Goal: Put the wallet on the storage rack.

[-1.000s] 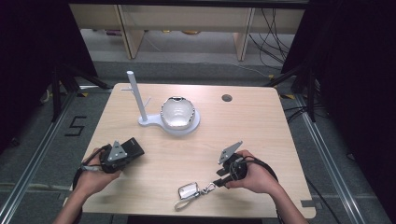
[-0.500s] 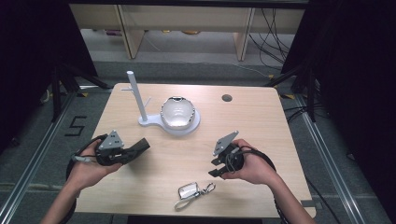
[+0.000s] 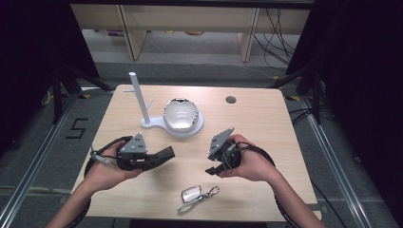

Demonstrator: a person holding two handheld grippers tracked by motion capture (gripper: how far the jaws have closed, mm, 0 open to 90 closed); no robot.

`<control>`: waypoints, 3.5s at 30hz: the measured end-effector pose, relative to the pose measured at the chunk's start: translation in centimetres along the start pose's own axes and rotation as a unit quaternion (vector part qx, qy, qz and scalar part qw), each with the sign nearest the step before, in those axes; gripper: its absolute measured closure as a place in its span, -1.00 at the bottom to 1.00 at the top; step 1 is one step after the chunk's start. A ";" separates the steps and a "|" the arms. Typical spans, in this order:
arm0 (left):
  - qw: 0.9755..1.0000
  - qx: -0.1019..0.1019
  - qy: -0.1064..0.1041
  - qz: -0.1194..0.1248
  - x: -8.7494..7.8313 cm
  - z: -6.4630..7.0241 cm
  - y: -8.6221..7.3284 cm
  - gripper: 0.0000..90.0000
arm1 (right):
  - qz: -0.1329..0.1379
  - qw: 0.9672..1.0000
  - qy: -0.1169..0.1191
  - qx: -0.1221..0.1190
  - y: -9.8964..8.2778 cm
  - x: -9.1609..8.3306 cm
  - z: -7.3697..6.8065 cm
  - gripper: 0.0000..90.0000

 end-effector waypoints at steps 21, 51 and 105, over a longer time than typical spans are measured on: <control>0.995 0.044 -0.094 -0.007 4.9 3.6 3.7 0.82 | 0.005 0.996 0.019 -0.085 2.8 1.4 -1.0 -0.01; 0.987 0.018 0.059 0.148 -0.1 1.6 -0.1 -0.24 | 0.040 0.999 -0.012 -0.031 2.1 -0.6 2.0 0.74; 0.973 -0.098 0.119 0.170 2.3 2.0 -9.6 -0.22 | 0.118 0.991 -0.057 -0.001 9.8 -0.6 11.0 0.74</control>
Point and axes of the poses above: each handheld gripper's, and its own axes: x roughly forward along the jaws, y roughly out of its top, z roughly to its right, the point moved 2 cm from there along x, roughly forward along the jaws, and after that the axes turned 10 degrees about z, right-handed, at the moved point
